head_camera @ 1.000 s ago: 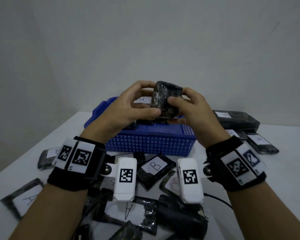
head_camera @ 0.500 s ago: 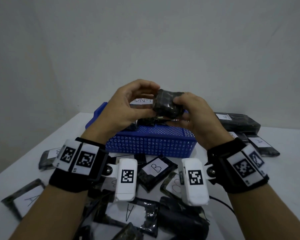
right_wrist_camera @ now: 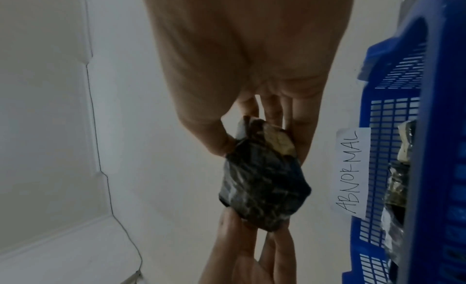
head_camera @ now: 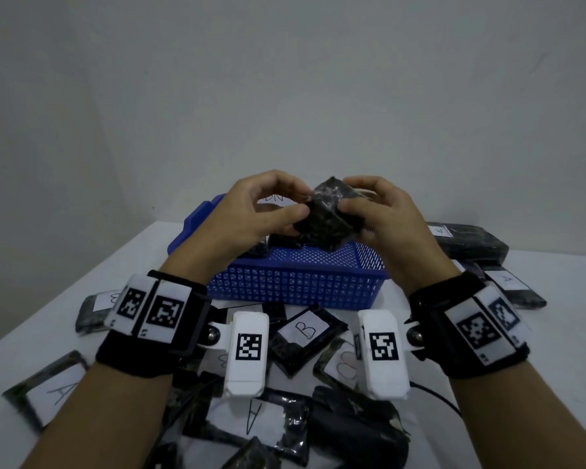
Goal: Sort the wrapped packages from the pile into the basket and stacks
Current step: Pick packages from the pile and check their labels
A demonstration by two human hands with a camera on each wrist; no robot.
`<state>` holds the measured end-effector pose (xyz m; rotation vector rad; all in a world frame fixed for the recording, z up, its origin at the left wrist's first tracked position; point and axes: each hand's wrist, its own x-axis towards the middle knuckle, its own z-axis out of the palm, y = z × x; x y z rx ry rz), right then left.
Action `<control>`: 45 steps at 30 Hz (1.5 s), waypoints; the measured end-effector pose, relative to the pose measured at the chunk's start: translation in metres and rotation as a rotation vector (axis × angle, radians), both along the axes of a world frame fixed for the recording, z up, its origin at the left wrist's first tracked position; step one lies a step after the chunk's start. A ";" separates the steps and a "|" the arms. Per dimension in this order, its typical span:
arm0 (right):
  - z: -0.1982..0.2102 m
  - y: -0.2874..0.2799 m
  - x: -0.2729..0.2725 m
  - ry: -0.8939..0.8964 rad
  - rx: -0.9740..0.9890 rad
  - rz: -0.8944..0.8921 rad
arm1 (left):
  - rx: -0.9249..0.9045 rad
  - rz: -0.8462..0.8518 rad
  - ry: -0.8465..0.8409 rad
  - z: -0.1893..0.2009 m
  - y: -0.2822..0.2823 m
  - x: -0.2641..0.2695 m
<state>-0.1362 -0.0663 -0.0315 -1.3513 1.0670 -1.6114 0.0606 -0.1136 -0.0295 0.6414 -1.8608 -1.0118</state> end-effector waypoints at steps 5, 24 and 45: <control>-0.003 -0.001 0.000 0.240 -0.203 -0.143 | 0.103 -0.029 -0.026 0.004 0.005 -0.004; -0.001 0.005 0.003 0.272 -0.160 0.008 | 0.007 0.004 0.018 0.004 0.005 -0.003; 0.005 0.009 0.007 -0.039 0.058 0.084 | -0.104 -0.037 0.083 0.007 0.008 -0.001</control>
